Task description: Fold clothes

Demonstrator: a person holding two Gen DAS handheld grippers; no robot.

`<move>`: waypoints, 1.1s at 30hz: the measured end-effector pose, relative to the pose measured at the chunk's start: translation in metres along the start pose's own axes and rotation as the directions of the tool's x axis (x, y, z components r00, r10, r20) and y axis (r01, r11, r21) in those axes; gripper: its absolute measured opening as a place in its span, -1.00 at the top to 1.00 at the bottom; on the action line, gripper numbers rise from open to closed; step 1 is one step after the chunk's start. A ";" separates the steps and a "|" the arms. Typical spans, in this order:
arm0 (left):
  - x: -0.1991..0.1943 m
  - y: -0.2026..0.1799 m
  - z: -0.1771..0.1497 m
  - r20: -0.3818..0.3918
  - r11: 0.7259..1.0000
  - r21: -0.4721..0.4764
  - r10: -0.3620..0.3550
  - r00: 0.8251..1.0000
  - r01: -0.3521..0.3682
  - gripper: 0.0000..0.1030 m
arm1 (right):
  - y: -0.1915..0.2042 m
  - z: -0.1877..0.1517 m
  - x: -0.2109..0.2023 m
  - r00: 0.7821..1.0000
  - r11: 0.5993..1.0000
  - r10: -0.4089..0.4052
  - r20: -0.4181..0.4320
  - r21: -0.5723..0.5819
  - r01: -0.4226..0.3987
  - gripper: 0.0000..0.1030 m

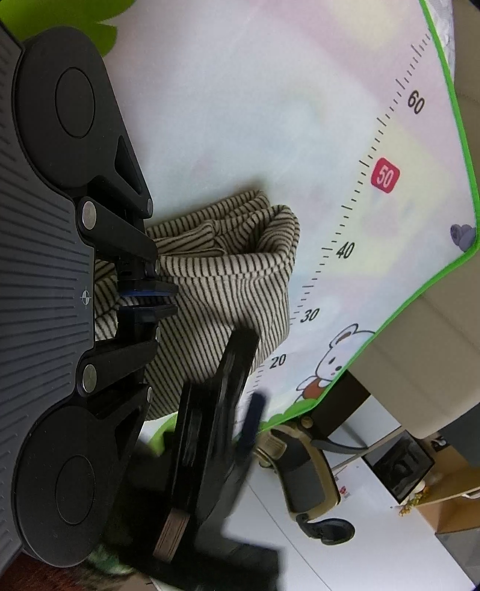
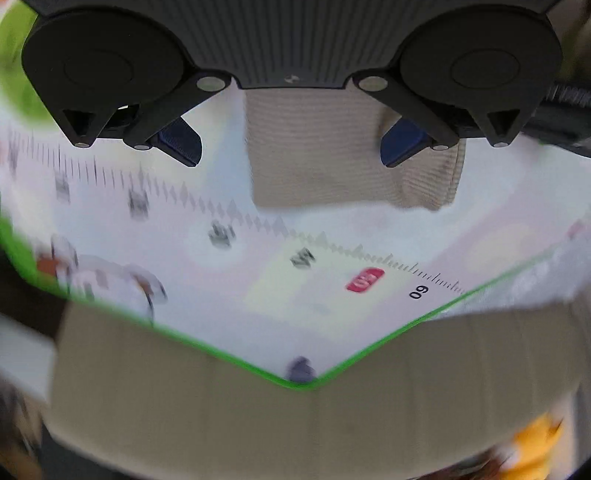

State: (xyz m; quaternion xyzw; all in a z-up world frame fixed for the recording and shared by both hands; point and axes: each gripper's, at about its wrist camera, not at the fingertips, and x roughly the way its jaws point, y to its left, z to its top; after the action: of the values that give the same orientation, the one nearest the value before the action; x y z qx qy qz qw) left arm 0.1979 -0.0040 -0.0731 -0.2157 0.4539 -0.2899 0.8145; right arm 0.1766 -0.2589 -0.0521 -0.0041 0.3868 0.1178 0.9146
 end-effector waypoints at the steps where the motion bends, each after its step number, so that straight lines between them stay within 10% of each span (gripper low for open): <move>1: 0.000 0.000 0.000 0.002 1.000 -0.004 -0.002 1.000 0.002 0.86 | -0.012 -0.006 -0.005 0.999 0.998 0.033 -0.021 0.052 -0.032 -1.00; 6: -0.008 0.001 -0.008 0.008 0.996 -0.084 -0.038 0.999 0.039 0.67 | -0.060 -0.022 -0.020 0.990 0.969 0.142 -0.021 0.205 -0.135 -0.99; 10: -0.016 -0.006 -0.013 0.014 0.987 -0.151 -0.047 0.999 0.048 0.15 | -0.079 -0.018 -0.016 0.966 0.940 0.253 -0.048 0.250 -0.233 -0.99; 16: -0.006 -0.047 -0.013 0.029 0.981 -0.171 0.098 0.995 -0.092 -0.46 | -0.071 -0.013 0.001 0.925 0.955 0.297 -0.237 0.071 -0.288 -0.99; 19: 0.004 -0.071 -0.018 0.049 0.978 -0.104 0.186 0.981 -0.180 -0.66 | -0.081 -0.008 -0.006 0.923 0.943 0.330 -0.196 0.099 -0.316 -0.99; 23: 0.012 -0.094 -0.021 0.051 0.960 0.015 0.280 0.959 -0.281 -0.67 | -0.092 -0.008 -0.017 0.937 0.941 0.334 -0.099 0.097 -0.325 -0.69; 27: 0.005 -0.099 -0.022 0.063 0.952 0.032 0.303 0.951 -0.305 -0.65 | -0.097 -0.018 -0.025 0.941 0.943 0.329 -0.078 0.074 -0.323 0.05; 33: -0.015 -0.097 -0.025 0.103 0.918 0.019 0.392 0.914 -0.396 0.12 | -0.092 -0.025 -0.024 0.943 0.946 0.323 -0.081 0.060 -0.319 0.15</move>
State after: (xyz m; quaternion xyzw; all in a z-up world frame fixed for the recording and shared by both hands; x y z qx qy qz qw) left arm 0.1425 -0.0678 -0.0164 -0.1178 0.4419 -0.1179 0.8815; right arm 0.1630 -0.3561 -0.0604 0.0749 0.4257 0.2559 0.8647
